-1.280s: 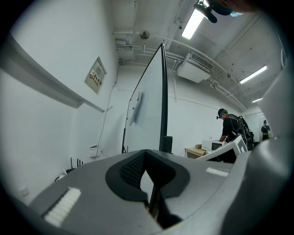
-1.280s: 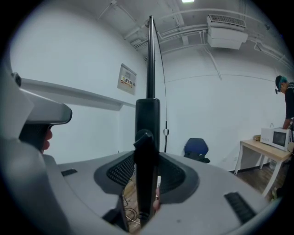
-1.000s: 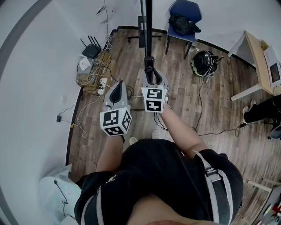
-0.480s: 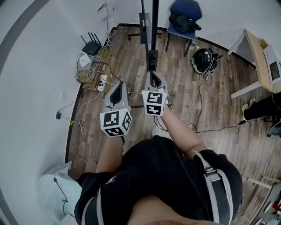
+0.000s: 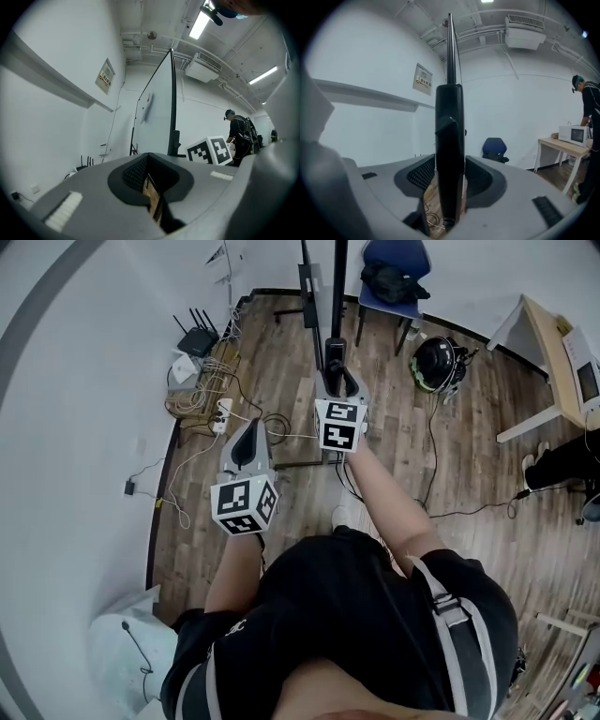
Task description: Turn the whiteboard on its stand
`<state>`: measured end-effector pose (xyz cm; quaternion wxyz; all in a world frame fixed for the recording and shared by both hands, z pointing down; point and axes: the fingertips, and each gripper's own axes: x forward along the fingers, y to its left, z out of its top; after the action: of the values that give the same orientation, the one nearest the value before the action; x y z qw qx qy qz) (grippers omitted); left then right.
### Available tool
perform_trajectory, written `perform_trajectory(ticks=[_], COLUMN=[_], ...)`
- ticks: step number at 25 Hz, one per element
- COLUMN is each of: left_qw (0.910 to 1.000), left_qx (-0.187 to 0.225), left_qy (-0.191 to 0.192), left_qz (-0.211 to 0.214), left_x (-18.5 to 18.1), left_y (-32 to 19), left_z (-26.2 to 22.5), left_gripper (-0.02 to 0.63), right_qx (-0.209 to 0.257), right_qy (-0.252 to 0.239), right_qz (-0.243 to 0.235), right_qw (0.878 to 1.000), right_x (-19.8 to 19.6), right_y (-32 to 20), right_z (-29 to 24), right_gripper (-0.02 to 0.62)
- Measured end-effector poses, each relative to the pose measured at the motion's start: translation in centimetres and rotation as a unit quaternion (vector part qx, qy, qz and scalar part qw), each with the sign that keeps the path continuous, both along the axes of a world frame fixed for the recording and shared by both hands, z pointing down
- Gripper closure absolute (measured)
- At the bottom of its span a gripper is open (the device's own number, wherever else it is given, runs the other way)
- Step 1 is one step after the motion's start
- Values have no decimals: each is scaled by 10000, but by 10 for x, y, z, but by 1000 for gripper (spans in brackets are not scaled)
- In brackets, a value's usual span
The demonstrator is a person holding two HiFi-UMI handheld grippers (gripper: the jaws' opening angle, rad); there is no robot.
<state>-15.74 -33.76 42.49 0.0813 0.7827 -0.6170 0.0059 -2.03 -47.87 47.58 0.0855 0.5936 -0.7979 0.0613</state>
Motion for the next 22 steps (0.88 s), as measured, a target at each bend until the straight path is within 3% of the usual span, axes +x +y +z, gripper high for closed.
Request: perform_trajectory(ticks=[8, 22], left_qw=[10000, 9999], left_qx=[59, 137], left_qy=[-6, 21], left_qz=[-17, 29], left_x=[4, 11], left_y=[-12, -11], left_z=[-2, -6], left_gripper=[598, 598], right_qx=[-8, -24], right_qy=[191, 191], right_qz=[93, 118], right_qw=[9998, 9997], right_x=[-2, 10], right_y=[-8, 29], right_z=[-2, 0], right_gripper=[407, 407])
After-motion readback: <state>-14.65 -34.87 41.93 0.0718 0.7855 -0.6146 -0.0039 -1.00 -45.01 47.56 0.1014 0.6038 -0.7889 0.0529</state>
